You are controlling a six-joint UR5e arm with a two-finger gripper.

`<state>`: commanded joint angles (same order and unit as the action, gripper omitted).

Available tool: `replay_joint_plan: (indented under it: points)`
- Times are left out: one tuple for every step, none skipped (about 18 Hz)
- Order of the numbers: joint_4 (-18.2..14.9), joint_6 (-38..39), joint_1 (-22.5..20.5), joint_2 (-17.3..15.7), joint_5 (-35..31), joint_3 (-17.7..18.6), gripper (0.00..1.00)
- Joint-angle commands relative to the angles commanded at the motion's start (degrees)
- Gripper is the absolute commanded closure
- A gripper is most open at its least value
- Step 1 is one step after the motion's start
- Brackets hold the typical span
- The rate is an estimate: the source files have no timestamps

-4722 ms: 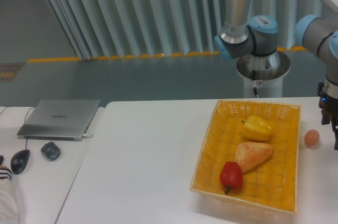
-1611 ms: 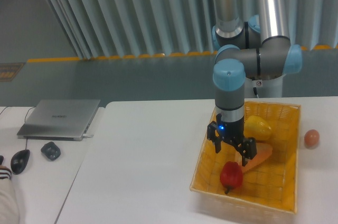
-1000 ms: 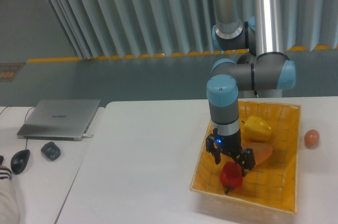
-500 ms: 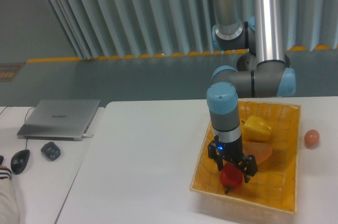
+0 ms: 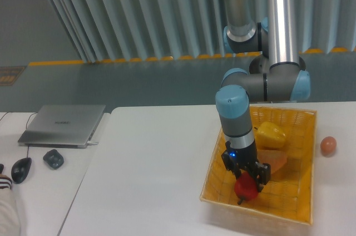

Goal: Place the red pepper on the table
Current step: 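Lift the red pepper out of the basket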

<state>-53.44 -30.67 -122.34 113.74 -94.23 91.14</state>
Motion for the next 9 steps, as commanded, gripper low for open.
replay_joint_plan:
  points:
    - [0.00,0.00,0.00,-0.79,1.14,0.00,0.64]
    - [-0.09,0.00,-0.09,-2.28,2.80,0.00,0.64]
    - [-0.26,0.00,-0.26,-3.17,3.34,0.00,0.64]
    - [-0.53,-0.09,-0.44,-4.13,3.87,0.00,0.63]
    - [-0.62,-0.09,-0.79,-4.84,3.96,-0.09,0.63]
    - [-0.62,-0.17,-1.40,-5.02,4.05,-0.09,0.63]
    - [-0.70,-0.96,-2.54,-5.11,3.96,-0.09,0.63]
    - [-0.70,-4.62,-4.38,-5.11,3.96,0.00,0.63]
    - [-0.79,-8.75,-6.40,-5.11,3.96,0.00,0.63]
